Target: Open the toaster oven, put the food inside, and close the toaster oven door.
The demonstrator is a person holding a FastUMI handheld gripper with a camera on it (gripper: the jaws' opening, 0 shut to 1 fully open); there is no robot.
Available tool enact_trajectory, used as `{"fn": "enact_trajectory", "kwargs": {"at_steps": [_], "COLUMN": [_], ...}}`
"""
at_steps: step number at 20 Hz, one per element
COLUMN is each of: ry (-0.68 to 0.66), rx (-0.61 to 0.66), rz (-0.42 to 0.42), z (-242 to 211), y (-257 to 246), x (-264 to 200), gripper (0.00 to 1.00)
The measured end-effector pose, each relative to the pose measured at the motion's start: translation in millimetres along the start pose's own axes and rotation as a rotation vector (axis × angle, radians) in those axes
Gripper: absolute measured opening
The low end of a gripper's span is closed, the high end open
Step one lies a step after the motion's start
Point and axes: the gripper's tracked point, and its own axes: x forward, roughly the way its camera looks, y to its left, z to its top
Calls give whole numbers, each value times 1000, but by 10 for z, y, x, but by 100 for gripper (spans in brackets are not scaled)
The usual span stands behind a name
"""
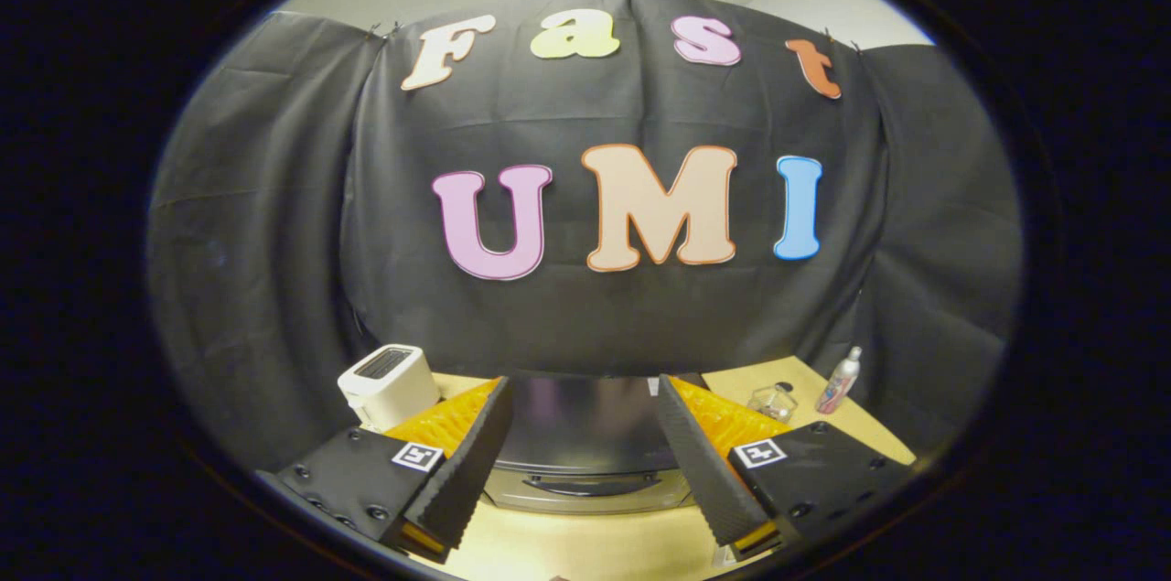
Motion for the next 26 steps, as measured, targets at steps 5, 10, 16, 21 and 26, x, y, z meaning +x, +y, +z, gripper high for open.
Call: {"fn": "enact_trajectory", "kwargs": {"at_steps": [5, 10, 16, 21, 26], "ry": [24, 65, 100, 46, -34], "rx": [15, 0, -31, 35, 15], "rz": [-43, -44, -45, -31, -45], "z": [-563, -1055, -1390, -1495, -1522], "y": [-152, -193, -292, -260, -272], "x": [293, 579, 780, 812, 758], "gripper": [99, 99, 98, 97, 97]}}
